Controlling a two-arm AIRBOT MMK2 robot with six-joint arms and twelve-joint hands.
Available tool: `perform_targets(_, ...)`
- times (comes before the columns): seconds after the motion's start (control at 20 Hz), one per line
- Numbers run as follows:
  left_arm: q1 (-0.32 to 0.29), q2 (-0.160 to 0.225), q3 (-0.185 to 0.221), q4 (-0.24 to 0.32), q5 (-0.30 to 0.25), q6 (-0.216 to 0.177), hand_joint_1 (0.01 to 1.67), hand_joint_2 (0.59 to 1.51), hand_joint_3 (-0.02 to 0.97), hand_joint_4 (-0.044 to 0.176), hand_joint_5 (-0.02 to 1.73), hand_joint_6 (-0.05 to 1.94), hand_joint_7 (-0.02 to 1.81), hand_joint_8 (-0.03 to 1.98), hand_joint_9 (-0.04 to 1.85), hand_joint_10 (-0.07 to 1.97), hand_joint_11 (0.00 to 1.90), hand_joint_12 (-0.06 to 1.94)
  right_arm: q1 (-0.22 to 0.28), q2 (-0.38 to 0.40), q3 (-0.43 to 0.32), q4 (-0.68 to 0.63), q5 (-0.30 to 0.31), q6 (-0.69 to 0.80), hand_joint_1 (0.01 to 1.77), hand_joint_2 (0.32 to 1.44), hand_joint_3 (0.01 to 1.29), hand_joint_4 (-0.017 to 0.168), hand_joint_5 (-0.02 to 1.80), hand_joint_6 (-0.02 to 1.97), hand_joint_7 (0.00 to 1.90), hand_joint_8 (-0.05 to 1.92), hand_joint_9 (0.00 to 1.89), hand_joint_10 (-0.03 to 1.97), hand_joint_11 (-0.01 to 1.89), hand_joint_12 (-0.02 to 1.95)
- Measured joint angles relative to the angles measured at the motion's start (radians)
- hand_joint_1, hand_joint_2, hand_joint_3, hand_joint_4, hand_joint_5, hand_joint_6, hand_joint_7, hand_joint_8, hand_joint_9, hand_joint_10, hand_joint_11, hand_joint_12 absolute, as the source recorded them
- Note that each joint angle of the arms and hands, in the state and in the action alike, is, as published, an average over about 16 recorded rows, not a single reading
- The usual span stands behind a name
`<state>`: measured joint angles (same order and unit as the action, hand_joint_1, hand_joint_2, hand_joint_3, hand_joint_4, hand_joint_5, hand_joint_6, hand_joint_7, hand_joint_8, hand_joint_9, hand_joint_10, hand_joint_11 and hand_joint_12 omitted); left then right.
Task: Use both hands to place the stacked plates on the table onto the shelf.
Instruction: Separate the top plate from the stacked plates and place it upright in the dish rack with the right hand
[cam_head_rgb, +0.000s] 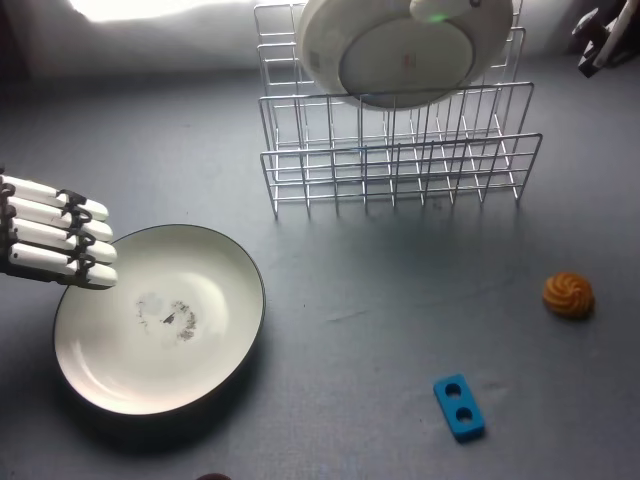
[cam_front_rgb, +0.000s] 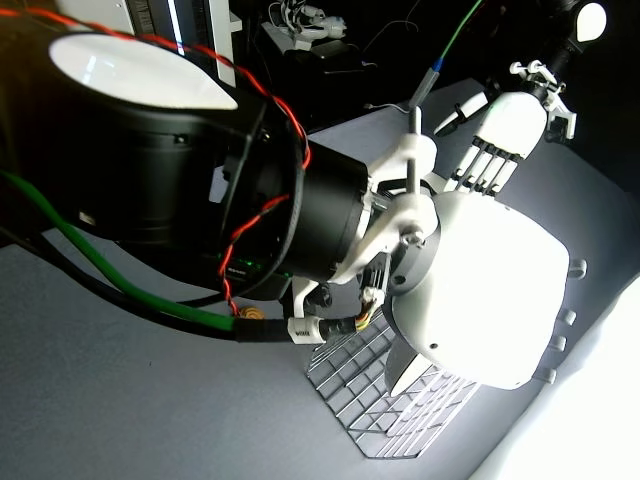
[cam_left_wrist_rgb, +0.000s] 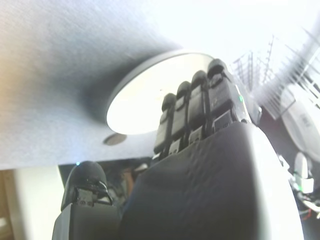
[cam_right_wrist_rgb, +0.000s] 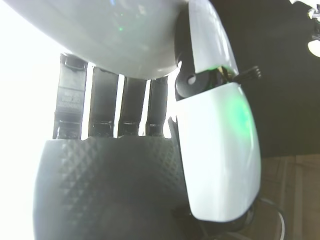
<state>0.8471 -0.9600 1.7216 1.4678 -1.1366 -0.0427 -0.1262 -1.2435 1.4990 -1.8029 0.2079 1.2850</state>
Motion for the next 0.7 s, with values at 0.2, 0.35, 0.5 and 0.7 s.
perform_targets(0.2,0.008,-0.005,0.008,-0.001,0.003,0.001,0.02,1.122,0.014,0.004,0.07,0.02,0.07,0.0,0.03,0.02,0.02,-0.01,-0.024,-0.007,0.016,0.037,-0.006,-0.029,1.28,1.03,0.01,-0.009,0.89,0.92,1.08,0.9,1.02,1.02,0.74,1.49)
perform_targets(0.35,0.014,-0.008,0.014,-0.002,0.007,0.002,0.02,1.122,0.014,0.004,0.07,0.02,0.08,0.0,0.03,0.02,0.02,-0.01,-0.045,-0.009,0.026,0.108,-0.012,-0.092,1.29,1.04,0.01,-0.009,0.87,0.94,1.06,0.89,1.01,1.04,0.74,1.49)
perform_targets(0.5,0.021,-0.012,0.02,-0.003,0.012,0.004,0.02,1.123,0.014,0.003,0.07,0.02,0.08,0.0,0.04,0.02,0.02,-0.01,-0.066,-0.01,0.033,0.181,-0.018,-0.16,1.29,1.05,0.01,-0.009,0.86,0.96,1.05,0.9,1.01,1.0,0.73,1.48)
perform_targets(0.7,0.03,-0.017,0.028,-0.005,0.018,0.005,0.02,1.124,0.014,0.004,0.07,0.02,0.08,0.0,0.04,0.02,0.02,-0.01,-0.096,-0.013,0.041,0.278,-0.025,-0.252,1.27,1.07,0.01,-0.008,0.84,1.01,1.02,0.95,1.01,0.82,0.73,1.46)
